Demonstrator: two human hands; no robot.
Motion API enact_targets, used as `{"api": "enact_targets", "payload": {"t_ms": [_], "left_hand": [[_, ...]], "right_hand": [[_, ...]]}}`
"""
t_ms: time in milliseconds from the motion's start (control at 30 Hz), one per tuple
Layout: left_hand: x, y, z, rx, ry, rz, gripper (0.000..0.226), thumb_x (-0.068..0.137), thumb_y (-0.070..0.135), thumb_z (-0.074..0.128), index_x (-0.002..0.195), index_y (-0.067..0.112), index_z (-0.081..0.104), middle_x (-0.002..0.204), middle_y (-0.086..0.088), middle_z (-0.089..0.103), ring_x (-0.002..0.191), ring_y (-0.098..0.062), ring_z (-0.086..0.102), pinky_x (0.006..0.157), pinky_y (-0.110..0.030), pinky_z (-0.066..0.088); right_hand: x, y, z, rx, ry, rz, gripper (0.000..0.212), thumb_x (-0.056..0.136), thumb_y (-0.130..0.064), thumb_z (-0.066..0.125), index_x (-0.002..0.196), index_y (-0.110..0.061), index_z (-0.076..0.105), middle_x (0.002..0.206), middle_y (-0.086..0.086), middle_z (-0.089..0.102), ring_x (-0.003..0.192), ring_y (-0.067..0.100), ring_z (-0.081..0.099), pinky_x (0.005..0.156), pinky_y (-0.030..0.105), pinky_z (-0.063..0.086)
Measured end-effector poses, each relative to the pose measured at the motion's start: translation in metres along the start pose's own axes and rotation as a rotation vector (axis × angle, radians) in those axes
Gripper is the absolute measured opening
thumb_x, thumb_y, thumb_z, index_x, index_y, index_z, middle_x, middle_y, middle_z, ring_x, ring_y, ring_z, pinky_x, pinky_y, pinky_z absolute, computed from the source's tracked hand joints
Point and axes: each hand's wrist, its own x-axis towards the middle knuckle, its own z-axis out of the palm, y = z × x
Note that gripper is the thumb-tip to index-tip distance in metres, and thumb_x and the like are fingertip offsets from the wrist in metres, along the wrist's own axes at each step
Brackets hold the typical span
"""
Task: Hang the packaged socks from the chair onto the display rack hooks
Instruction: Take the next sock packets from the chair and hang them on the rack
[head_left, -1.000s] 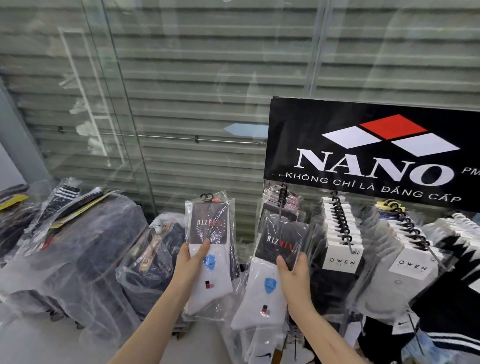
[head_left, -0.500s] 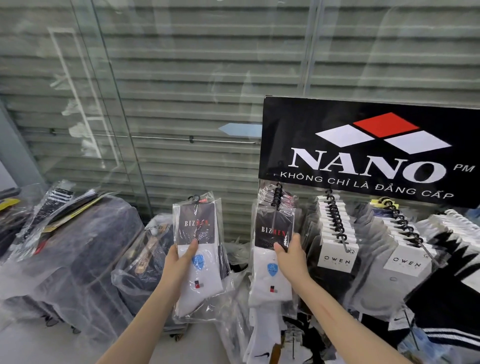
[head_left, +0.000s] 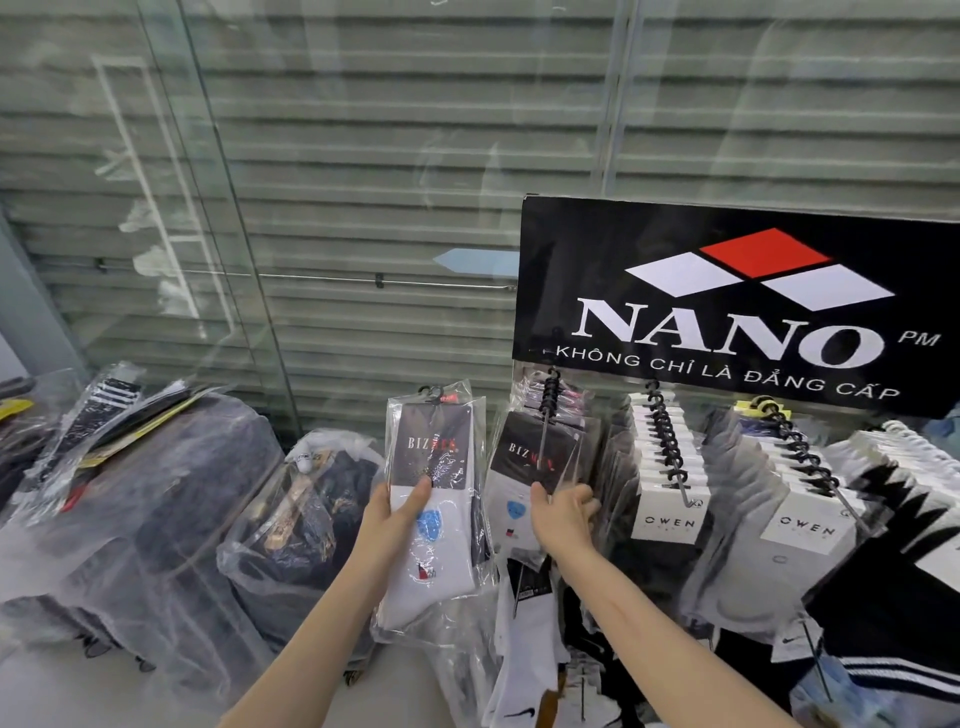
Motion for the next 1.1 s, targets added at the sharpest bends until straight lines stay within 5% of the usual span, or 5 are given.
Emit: {"api": "enact_targets", "payload": {"t_ms": [200, 367, 600, 833, 1100], "left_hand": [[-0.002, 0.000, 0.009, 0.029, -0.026, -0.002, 0.046, 0.086, 0.037, 0.066, 0.119, 0.007, 0.052, 0.119, -0.016, 0.064, 0.098, -0.026, 0.067, 0.083, -0.039, 0.054], [-0.015, 0.003, 0.010, 0.015, -0.178, 0.021, 0.053, 0.062, 0.042, 0.079, 0.095, 0.008, 0.057, 0.088, -0.014, 0.073, 0.073, -0.022, 0.071, 0.063, -0.034, 0.056], [-0.020, 0.007, 0.011, -0.073, -0.241, -0.023, 0.060, 0.060, 0.032, 0.080, 0.106, 0.003, 0.057, 0.087, -0.012, 0.075, 0.074, -0.023, 0.072, 0.063, -0.033, 0.057], [-0.012, 0.001, 0.004, -0.108, -0.263, -0.126, 0.045, 0.085, 0.051, 0.057, 0.115, 0.018, 0.064, 0.108, -0.006, 0.074, 0.101, -0.023, 0.069, 0.088, -0.041, 0.054], [-0.002, -0.009, -0.002, -0.099, -0.116, -0.036, 0.027, 0.096, 0.028, 0.051, 0.116, 0.012, 0.061, 0.099, -0.008, 0.075, 0.084, -0.021, 0.072, 0.075, -0.035, 0.055]], "right_hand": [[-0.031, 0.011, 0.010, -0.003, -0.285, -0.110, 0.062, 0.096, -0.050, 0.031, 0.136, -0.003, 0.028, 0.141, 0.012, 0.034, 0.123, 0.018, 0.037, 0.108, 0.034, 0.027], [-0.042, -0.010, 0.003, 0.183, -0.143, -0.247, 0.072, 0.074, -0.057, 0.065, 0.126, -0.014, 0.038, 0.122, 0.002, 0.049, 0.110, 0.019, 0.050, 0.090, 0.030, 0.043], [-0.036, -0.017, -0.002, 0.222, -0.112, -0.315, 0.042, 0.070, -0.037, 0.077, 0.100, -0.014, 0.059, 0.095, -0.005, 0.067, 0.096, 0.016, 0.061, 0.085, 0.033, 0.049], [-0.030, -0.007, -0.014, 0.364, -0.307, -0.371, 0.021, 0.083, -0.010, 0.067, 0.102, -0.016, 0.063, 0.102, 0.003, 0.071, 0.091, 0.013, 0.066, 0.087, 0.030, 0.052], [-0.025, 0.023, -0.021, 0.341, -0.319, -0.279, 0.031, 0.088, -0.003, 0.057, 0.119, -0.007, 0.056, 0.119, 0.010, 0.062, 0.109, 0.023, 0.059, 0.098, 0.039, 0.046]]}}
